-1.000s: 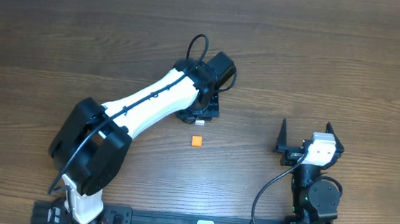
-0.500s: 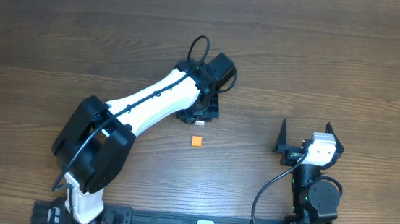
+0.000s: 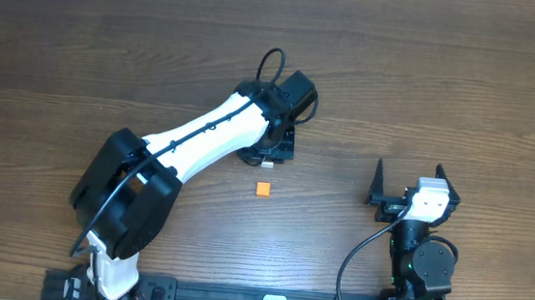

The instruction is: Stack Cubes

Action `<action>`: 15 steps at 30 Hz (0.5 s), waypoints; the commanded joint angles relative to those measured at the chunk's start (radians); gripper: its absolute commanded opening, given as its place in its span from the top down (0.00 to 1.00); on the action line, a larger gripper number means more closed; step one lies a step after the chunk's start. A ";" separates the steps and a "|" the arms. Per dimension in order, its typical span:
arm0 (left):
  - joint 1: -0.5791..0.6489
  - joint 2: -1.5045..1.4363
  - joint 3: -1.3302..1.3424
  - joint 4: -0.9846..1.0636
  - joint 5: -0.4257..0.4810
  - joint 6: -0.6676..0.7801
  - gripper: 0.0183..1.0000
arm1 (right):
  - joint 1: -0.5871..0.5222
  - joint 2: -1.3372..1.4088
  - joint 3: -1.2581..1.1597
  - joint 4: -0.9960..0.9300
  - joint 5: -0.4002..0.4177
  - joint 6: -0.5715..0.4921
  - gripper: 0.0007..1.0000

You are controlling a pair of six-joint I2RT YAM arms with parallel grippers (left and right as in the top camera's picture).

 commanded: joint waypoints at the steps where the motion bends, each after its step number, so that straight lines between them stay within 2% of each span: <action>1: -0.003 0.034 0.010 0.001 0.015 0.018 0.96 | -0.006 -0.011 -0.009 0.000 -0.007 -0.004 0.01; 15: -0.003 0.039 0.010 -0.010 0.018 0.017 0.95 | -0.006 -0.011 -0.009 0.000 -0.007 -0.004 0.01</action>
